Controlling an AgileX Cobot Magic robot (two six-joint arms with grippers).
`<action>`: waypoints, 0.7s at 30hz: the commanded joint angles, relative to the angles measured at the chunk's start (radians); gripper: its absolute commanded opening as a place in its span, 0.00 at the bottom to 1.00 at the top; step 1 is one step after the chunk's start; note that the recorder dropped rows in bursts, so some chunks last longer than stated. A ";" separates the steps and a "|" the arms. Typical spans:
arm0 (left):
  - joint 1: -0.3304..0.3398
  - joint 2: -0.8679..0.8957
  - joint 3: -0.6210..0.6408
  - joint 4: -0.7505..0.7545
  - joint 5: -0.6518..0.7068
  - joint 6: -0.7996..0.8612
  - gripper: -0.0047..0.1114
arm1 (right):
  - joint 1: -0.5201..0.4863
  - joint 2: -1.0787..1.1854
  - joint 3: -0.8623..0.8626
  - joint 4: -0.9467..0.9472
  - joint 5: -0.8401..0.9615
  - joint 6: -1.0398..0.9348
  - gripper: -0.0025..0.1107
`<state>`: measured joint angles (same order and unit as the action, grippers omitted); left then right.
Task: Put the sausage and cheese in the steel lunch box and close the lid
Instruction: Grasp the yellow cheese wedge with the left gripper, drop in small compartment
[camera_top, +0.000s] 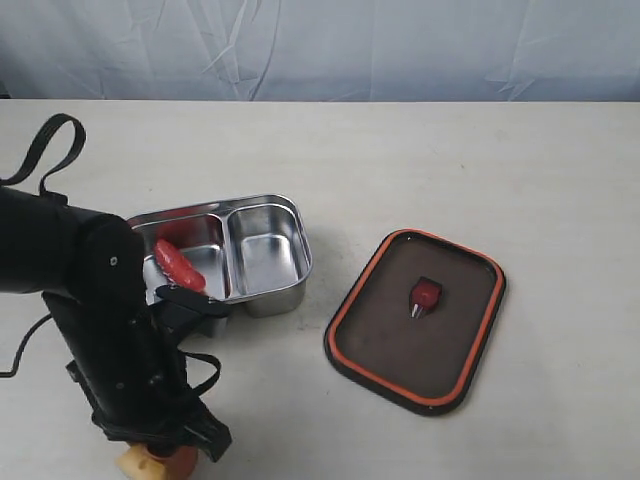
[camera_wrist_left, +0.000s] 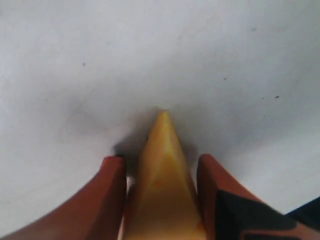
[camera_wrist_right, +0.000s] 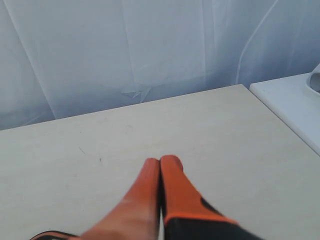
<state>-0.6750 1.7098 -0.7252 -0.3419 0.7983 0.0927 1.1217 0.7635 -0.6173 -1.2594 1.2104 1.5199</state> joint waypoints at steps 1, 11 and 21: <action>-0.007 -0.074 -0.133 0.012 -0.022 -0.007 0.04 | -0.005 -0.006 0.004 -0.005 0.011 -0.001 0.02; -0.003 0.094 -0.493 0.464 -0.192 -0.224 0.04 | -0.005 -0.006 0.004 0.008 0.011 -0.001 0.02; 0.019 0.188 -0.559 0.491 -0.159 -0.231 0.48 | -0.005 -0.006 0.004 0.081 0.011 -0.030 0.02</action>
<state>-0.6741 1.8900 -1.2709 0.1475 0.6118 -0.1226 1.1217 0.7635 -0.6173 -1.1978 1.2104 1.5009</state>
